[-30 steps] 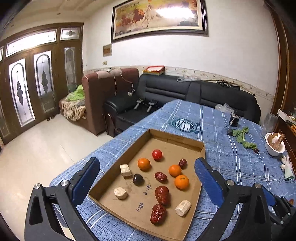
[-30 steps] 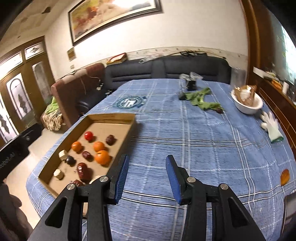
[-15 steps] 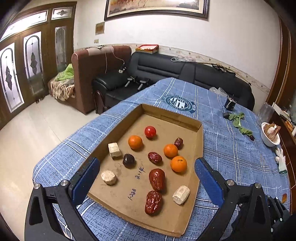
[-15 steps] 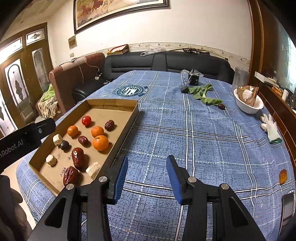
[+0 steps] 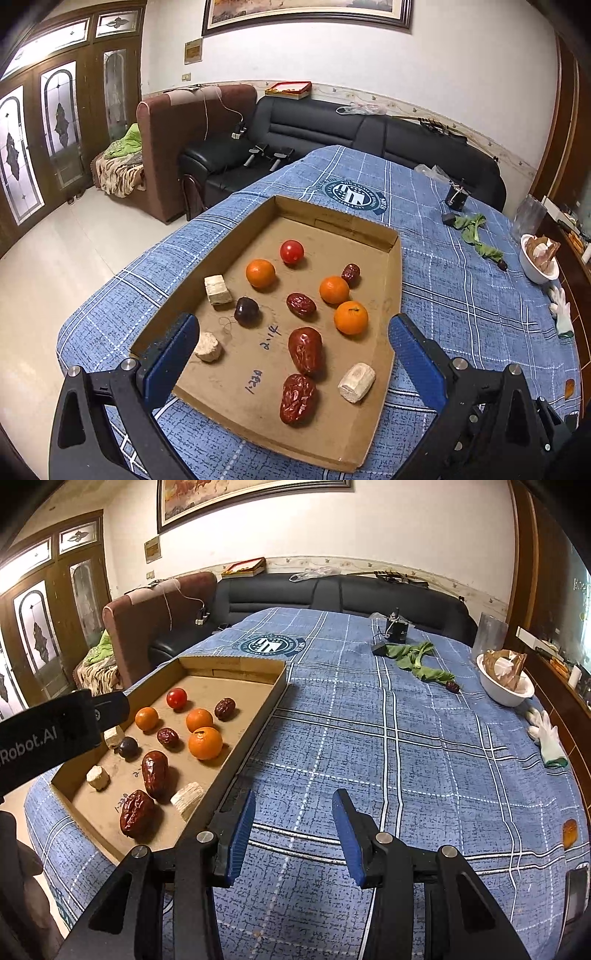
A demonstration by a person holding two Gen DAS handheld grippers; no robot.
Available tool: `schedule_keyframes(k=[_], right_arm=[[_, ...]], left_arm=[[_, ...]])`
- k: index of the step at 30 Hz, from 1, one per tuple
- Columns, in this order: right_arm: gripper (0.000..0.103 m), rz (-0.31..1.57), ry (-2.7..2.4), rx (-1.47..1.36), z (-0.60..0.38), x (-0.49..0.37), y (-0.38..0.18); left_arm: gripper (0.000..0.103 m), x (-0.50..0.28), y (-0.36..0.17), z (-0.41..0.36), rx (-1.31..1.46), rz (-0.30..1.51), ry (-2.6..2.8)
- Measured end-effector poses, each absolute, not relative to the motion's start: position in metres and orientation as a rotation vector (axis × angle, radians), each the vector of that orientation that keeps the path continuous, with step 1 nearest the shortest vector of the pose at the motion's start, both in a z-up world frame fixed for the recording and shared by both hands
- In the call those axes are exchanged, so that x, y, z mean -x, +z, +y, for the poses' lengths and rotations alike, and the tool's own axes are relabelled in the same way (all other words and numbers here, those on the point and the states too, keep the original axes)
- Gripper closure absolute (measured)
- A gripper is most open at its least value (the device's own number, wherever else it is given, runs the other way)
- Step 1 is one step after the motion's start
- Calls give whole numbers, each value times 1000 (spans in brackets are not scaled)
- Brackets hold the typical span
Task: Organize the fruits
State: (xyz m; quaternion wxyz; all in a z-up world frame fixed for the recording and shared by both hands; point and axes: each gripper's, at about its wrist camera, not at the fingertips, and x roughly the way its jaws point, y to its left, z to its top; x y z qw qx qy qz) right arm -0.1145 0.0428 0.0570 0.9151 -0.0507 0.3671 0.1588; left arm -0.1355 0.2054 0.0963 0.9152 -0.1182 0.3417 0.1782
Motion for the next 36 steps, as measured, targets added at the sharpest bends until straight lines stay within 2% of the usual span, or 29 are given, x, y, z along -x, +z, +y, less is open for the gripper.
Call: schedule_keyframes(k=[36], right_arm=[[55, 682, 317, 83, 12, 129, 66]], left_arm=[[1, 156, 126, 159, 171, 582, 319]])
